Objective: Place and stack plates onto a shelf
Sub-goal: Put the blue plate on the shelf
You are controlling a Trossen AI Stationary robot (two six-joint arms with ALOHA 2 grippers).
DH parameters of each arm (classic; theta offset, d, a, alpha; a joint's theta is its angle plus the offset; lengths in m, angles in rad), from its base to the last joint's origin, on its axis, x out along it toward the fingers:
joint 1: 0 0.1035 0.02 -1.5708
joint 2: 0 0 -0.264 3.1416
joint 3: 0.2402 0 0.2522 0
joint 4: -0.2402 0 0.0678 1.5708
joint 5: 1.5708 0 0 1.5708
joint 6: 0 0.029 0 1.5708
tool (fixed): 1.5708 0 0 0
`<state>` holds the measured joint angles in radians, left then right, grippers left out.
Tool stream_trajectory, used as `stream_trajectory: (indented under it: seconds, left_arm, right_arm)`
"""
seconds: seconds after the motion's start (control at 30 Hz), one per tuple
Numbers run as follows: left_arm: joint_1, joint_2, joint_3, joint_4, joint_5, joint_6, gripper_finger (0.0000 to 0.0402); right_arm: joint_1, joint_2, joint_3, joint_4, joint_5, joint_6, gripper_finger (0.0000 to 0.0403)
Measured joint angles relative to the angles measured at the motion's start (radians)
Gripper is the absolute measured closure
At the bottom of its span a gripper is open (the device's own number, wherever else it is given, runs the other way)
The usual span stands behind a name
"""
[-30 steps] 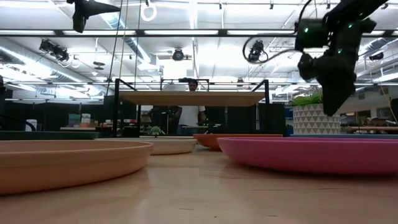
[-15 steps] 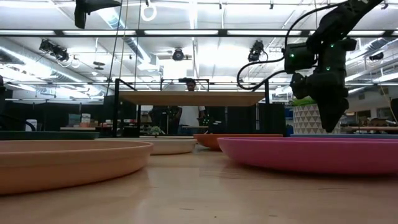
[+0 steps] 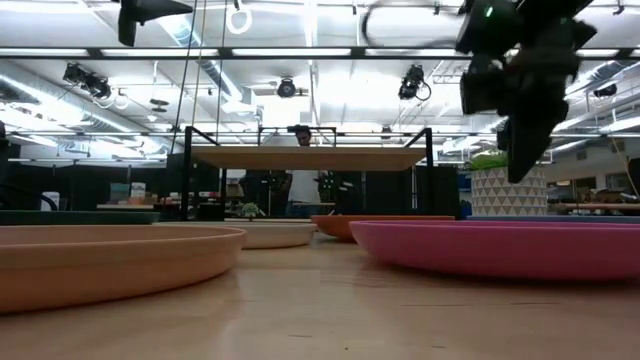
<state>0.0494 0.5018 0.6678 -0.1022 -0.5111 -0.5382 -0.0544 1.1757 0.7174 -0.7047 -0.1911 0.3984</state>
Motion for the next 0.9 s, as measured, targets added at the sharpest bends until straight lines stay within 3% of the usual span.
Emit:
stream_trajectory:
  seconds: [0.1,0.37,0.53,0.9]
  left_arm:
    - [0.0,0.0,0.0,0.0,-0.013,0.008,0.0237]
    - [0.0,0.0,0.0,-0.007,-0.013,0.012,0.0237]
    - [0.0,0.0,0.0,-0.008,-0.013,0.012,0.0237]
    - [0.0,0.0,0.0,-0.01,-0.012,0.054,0.0237]
  right_arm:
    - [0.114,0.0,0.0,0.013,0.028,0.013,0.0228]
    - [0.385,0.0,-0.034,0.028,0.221,0.084,0.0229]
    - [0.466,0.026,-0.051,0.056,0.191,0.14,0.0229]
    - [0.554,0.22,-0.051,0.059,0.327,0.169,0.0229]
